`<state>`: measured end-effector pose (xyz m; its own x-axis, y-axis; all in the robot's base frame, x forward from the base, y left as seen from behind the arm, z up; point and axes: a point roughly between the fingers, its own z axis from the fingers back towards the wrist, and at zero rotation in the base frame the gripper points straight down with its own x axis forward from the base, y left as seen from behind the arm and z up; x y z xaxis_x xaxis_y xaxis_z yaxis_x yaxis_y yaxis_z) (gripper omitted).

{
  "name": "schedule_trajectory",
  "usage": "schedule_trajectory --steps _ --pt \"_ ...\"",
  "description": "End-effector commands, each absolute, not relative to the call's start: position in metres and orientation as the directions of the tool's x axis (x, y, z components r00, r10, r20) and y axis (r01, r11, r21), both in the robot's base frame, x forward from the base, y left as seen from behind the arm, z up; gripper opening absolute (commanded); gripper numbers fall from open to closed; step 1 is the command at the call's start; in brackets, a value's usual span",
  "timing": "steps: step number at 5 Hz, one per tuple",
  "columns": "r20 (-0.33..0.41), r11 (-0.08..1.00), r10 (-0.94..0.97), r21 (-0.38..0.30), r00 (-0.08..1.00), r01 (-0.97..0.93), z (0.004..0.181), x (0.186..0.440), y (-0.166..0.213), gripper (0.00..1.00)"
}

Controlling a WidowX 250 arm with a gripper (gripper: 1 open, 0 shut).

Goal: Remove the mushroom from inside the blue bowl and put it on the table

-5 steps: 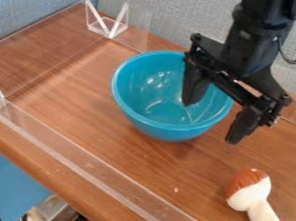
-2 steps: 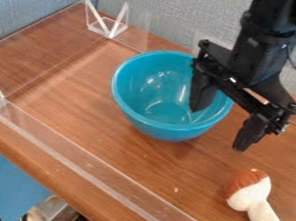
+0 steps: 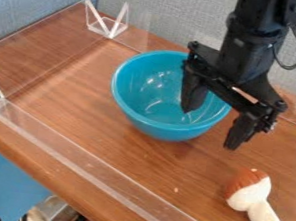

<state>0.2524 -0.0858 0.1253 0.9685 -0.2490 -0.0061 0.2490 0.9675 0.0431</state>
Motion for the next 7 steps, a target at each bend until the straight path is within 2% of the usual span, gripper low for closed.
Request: schedule_trajectory --steps 1,3,6,7 --pt "0.039 0.970 -0.240 0.056 0.970 0.237 0.144 0.257 -0.086 1.00" --pt "0.040 0.969 -0.239 0.073 0.970 0.236 0.151 0.254 -0.093 1.00" --pt "0.043 0.970 -0.241 0.044 0.969 0.240 0.138 0.255 -0.088 1.00" --pt "0.022 0.966 -0.256 0.038 0.966 0.255 0.139 0.255 -0.088 1.00"
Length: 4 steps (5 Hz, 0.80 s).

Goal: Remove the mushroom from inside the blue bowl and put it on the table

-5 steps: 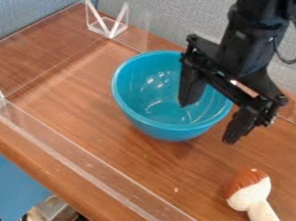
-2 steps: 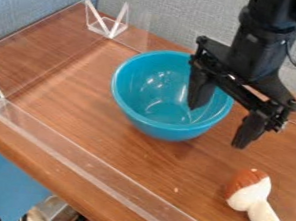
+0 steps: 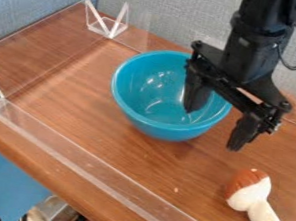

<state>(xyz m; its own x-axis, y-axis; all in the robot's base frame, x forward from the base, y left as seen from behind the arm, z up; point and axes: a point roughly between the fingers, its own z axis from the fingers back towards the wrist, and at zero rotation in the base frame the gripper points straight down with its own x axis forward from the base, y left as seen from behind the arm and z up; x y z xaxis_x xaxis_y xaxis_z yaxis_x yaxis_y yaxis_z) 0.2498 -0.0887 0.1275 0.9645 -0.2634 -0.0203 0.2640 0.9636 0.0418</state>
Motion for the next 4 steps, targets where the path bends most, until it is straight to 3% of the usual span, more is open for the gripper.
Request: schedule_trajectory --steps 1,4 --pt "0.003 0.962 -0.269 0.036 0.963 0.269 0.1383 0.2561 -0.0887 1.00" --pt "-0.019 0.955 -0.293 0.030 0.956 0.294 0.1376 0.2592 -0.0890 1.00"
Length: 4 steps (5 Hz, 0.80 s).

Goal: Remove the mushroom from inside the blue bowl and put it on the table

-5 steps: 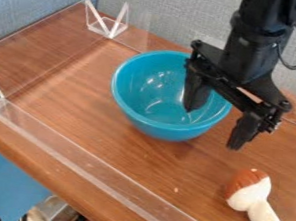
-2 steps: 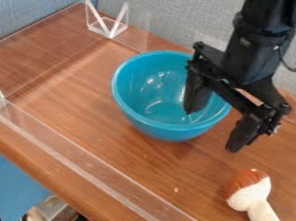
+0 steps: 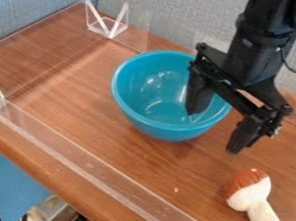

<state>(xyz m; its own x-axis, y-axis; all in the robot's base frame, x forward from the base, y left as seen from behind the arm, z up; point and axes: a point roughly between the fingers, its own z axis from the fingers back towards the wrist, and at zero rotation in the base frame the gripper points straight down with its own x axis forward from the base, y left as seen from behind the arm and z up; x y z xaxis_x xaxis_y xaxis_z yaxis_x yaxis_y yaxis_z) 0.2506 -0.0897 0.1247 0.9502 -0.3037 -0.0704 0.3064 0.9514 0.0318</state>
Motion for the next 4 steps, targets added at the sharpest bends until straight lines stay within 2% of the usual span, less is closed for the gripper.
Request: schedule_trajectory --steps 1,4 --pt "-0.021 0.954 -0.298 0.028 0.954 0.299 0.1383 0.2593 -0.0887 1.00" --pt "-0.021 0.951 -0.307 0.031 0.951 0.308 0.1430 0.2549 -0.0935 1.00"
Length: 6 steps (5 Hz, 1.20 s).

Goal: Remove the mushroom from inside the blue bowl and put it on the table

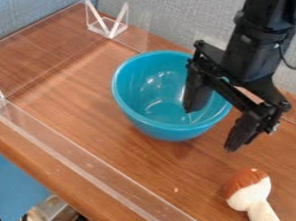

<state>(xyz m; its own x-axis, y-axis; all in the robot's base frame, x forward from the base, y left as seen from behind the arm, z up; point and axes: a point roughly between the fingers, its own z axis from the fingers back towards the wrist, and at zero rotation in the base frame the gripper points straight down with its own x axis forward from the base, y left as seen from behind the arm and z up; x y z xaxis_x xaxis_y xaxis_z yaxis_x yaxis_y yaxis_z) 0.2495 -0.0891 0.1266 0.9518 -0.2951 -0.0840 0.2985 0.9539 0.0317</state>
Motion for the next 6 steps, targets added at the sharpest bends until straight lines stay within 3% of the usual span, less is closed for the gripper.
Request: schedule_trajectory --steps 1,6 --pt "-0.016 0.949 -0.314 0.030 0.949 0.314 0.1436 0.2540 -0.0952 1.00" --pt "0.016 0.944 -0.329 0.022 0.944 0.329 0.1476 0.2507 -0.0972 1.00"
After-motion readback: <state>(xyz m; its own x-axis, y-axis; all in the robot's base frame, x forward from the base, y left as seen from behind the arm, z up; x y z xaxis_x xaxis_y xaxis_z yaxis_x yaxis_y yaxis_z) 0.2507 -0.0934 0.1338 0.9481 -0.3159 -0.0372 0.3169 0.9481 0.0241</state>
